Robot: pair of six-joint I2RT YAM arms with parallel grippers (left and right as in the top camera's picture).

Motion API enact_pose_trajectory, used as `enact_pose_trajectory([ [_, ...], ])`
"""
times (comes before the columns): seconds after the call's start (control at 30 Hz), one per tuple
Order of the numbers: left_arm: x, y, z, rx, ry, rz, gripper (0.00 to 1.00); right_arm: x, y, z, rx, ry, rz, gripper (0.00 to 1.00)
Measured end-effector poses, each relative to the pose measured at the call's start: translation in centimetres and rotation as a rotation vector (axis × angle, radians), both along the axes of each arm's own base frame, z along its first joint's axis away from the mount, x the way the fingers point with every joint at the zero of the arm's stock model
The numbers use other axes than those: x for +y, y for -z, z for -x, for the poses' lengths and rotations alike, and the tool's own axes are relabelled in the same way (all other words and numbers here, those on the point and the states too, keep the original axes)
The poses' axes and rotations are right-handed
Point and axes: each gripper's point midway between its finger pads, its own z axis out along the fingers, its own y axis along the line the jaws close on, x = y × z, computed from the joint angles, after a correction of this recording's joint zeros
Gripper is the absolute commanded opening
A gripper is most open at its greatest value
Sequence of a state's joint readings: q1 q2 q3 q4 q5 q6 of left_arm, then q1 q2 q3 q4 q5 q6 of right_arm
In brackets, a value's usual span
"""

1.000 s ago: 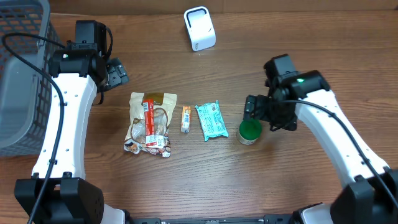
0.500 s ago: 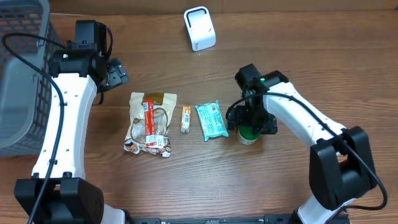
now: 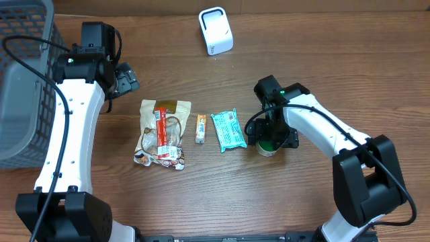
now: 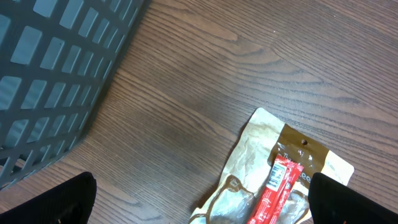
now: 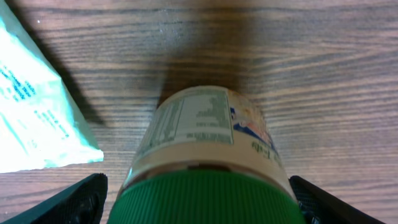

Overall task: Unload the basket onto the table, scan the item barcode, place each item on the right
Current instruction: 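Lower the right gripper and grasp the green-lidded jar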

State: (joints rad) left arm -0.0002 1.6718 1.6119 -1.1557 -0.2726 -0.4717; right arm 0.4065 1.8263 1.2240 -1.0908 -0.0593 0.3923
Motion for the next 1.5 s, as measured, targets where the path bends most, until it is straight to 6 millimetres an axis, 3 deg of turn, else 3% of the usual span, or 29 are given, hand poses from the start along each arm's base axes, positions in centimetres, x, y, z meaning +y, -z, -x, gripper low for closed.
enact_pose_trajectory([
  [0.77, 0.0, 0.0, 0.0, 0.000, 0.000, 0.000, 1.00, -0.8, 1.7, 0.4, -0.012, -0.002, 0.028, 0.86],
  [0.97, 0.0, 0.0, 0.0, 0.000, 0.000, 0.000, 1.00, -0.8, 2.2, 0.5, -0.017, -0.001, 0.028, 0.71],
  [1.5, 0.0, 0.0, 0.0, 0.000, 0.000, 0.000, 1.00, -0.6, 2.2, -0.3, -0.052, -0.006, 0.020, 0.77],
])
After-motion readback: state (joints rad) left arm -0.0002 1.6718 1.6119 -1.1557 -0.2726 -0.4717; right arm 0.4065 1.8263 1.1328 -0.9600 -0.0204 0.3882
